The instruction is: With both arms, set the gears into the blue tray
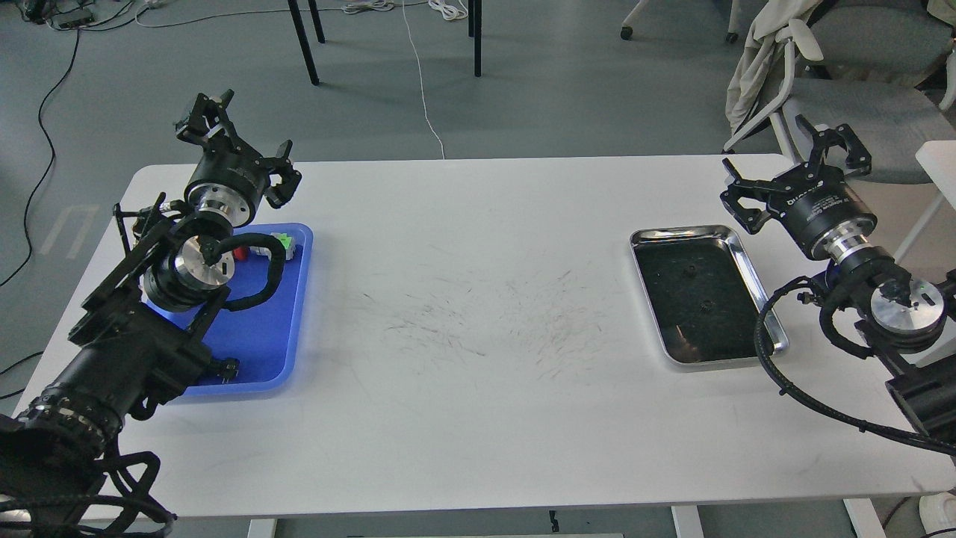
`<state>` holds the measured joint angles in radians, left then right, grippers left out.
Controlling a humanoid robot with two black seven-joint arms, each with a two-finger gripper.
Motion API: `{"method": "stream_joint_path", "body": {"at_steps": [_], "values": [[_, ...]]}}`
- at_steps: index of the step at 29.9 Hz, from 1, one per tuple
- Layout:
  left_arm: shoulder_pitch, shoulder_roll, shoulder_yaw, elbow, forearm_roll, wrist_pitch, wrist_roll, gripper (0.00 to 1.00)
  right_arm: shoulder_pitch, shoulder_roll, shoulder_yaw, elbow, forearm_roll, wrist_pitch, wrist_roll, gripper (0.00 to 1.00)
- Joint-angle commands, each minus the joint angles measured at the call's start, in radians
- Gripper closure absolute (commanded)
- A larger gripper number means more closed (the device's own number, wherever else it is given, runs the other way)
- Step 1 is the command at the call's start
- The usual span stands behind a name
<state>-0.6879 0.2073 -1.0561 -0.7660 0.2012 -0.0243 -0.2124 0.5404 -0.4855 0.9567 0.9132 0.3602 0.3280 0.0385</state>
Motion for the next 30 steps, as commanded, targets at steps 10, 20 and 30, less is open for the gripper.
{"method": "stream_joint_path", "body": {"at_steps": [10, 20, 30], "values": [[-0.001, 0.004, 0.002, -0.004, 0.003, -0.006, -0.004, 0.02, 0.003, 0.001, 0.001, -0.002, 0.000, 0.009, 0.006, 0.01], [-0.004, 0.007, 0.001, 0.008, 0.004, -0.009, -0.004, 0.02, -0.008, 0.001, 0.005, -0.003, 0.000, 0.068, 0.011, 0.01], [-0.001, 0.006, 0.001, 0.007, 0.014, -0.025, -0.004, 0.02, -0.010, 0.001, -0.006, -0.002, -0.001, 0.069, 0.001, 0.01]]}}
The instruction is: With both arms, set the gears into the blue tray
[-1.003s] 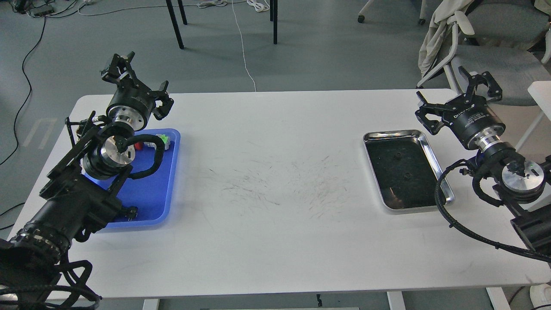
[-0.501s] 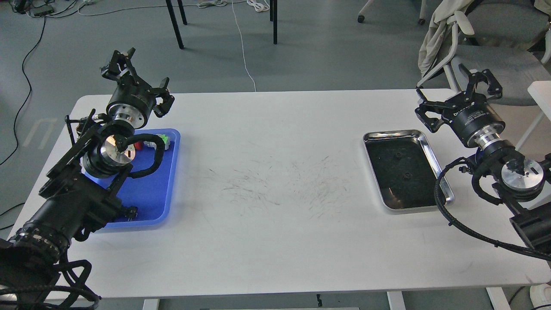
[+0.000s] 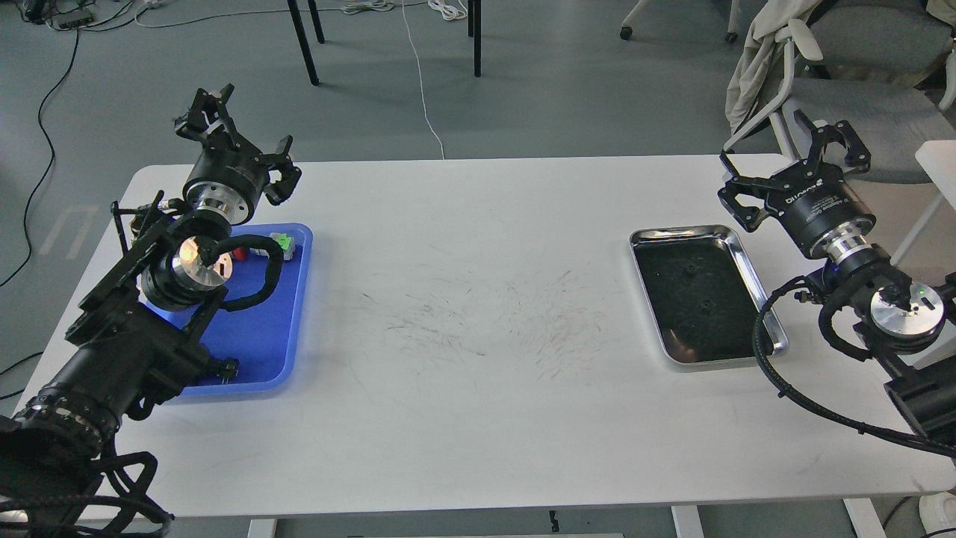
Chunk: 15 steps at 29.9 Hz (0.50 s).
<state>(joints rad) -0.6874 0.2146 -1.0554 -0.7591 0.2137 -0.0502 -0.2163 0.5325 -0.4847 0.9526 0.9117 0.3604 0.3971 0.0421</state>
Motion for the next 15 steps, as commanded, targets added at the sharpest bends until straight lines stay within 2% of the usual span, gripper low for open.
{"method": "stream_joint_path", "body": {"at_steps": [1, 15], "values": [[-0.001, -0.001, 0.000, 0.000, 0.003, 0.003, 0.000, 0.02, -0.002, -0.002, -0.002, 0.000, -0.001, 0.000, -0.002, 0.01], [0.002, -0.009, 0.031, -0.011, 0.003, 0.009, -0.002, 0.02, -0.020, -0.026, -0.006, -0.005, -0.044, -0.004, -0.002, 0.01]]}}
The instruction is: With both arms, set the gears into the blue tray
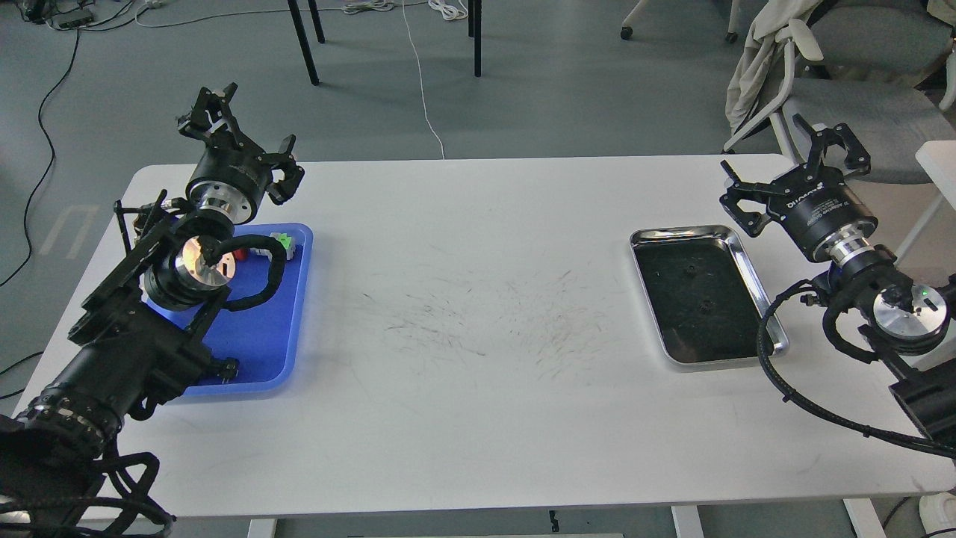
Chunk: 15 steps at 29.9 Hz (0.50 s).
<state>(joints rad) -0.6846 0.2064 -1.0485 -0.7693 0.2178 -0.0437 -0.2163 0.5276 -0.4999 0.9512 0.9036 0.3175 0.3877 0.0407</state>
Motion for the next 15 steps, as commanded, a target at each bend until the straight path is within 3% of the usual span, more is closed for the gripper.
{"method": "stream_joint_path", "body": {"at_steps": [1, 6, 9, 15], "values": [[-0.001, -0.001, 0.034, -0.002, -0.001, 0.004, -0.005, 0.02, -0.020, -0.025, -0.012, 0.006, -0.002, 0.007, 0.001, 0.01], [0.000, 0.008, 0.041, -0.004, -0.001, 0.002, -0.020, 0.02, -0.003, -0.069, -0.045, 0.020, -0.002, 0.011, -0.002, 0.01], [0.008, 0.010, 0.041, -0.007, -0.001, 0.002, -0.020, 0.02, 0.040, -0.147, -0.093, 0.037, -0.005, 0.022, -0.031, 0.01], [0.016, 0.060, 0.050, -0.016, 0.020, 0.004, -0.021, 0.02, 0.288, -0.299, -0.426, 0.060, -0.076, 0.008, -0.062, 0.01]]}}
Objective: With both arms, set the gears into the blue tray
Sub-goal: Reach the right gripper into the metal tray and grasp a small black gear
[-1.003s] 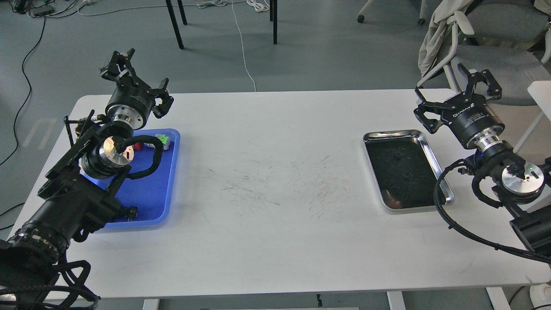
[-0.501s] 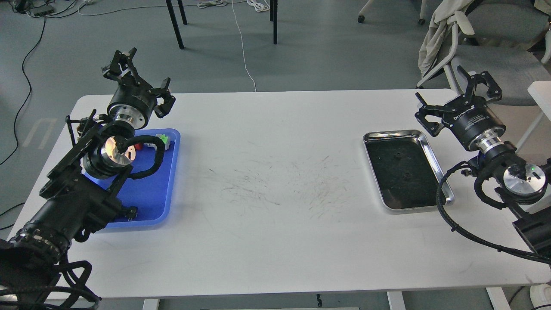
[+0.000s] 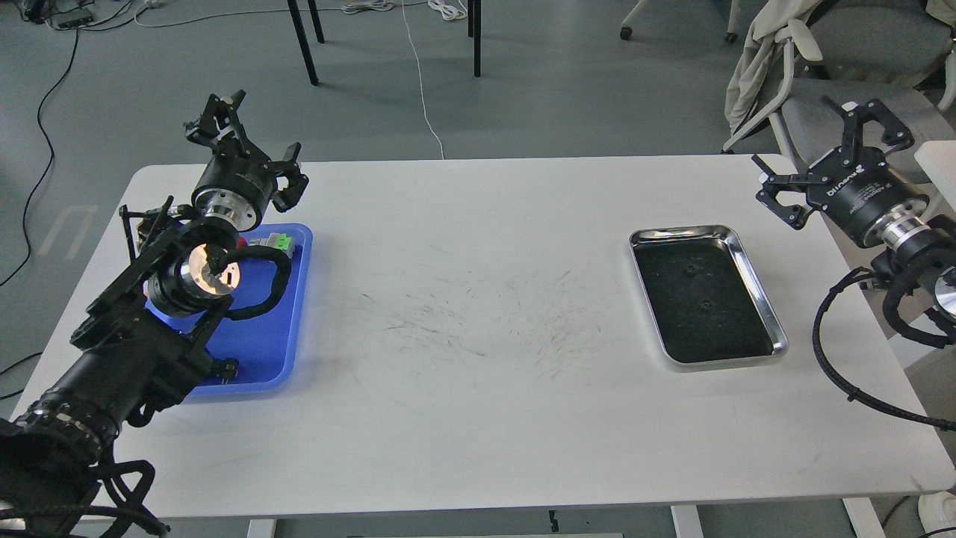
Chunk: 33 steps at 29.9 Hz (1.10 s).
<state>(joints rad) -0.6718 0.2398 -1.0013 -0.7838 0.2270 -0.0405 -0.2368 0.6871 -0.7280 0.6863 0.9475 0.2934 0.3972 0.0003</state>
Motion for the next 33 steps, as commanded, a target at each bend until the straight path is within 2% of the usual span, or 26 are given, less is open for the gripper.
{"method": "stream_joint_path", "body": {"at_steps": [1, 3, 7, 12, 18, 21, 25, 33], "values": [[0.003, 0.030, 0.004, -0.002, 0.014, 0.004, -0.001, 0.02, 0.171, -0.102, -0.204, 0.022, -0.078, -0.003, -0.035, 0.01], [0.009, 0.030, 0.006, -0.005, 0.028, 0.017, -0.001, 0.02, 0.248, -0.137, -0.284, 0.039, -0.127, -0.011, -0.065, 0.01], [0.015, 0.047, 0.004, -0.014, 0.031, 0.045, -0.009, 0.02, 0.351, -0.191, -0.373, 0.100, -0.249, -0.052, -0.091, 0.01], [0.029, 0.052, 0.006, -0.022, 0.032, 0.047, -0.010, 0.02, 0.440, -0.209, -0.421, 0.102, -0.541, -0.055, -0.177, 0.01], [0.034, 0.049, 0.006, -0.032, 0.034, 0.047, -0.013, 0.02, 0.483, -0.211, -0.485, 0.103, -0.870, -0.054, -0.250, 0.01], [0.032, 0.041, 0.004, -0.032, 0.041, 0.051, -0.013, 0.02, 0.526, -0.208, -0.550, 0.135, -1.069, -0.051, -0.308, 0.01], [0.028, 0.029, 0.004, -0.032, 0.046, 0.062, -0.013, 0.02, 0.612, -0.162, -0.666, 0.151, -1.223, -0.044, -0.315, 0.01], [0.029, 0.004, 0.004, -0.032, 0.046, 0.062, -0.015, 0.02, 0.637, -0.067, -0.870, 0.085, -1.287, -0.049, -0.292, 0.02]]}}
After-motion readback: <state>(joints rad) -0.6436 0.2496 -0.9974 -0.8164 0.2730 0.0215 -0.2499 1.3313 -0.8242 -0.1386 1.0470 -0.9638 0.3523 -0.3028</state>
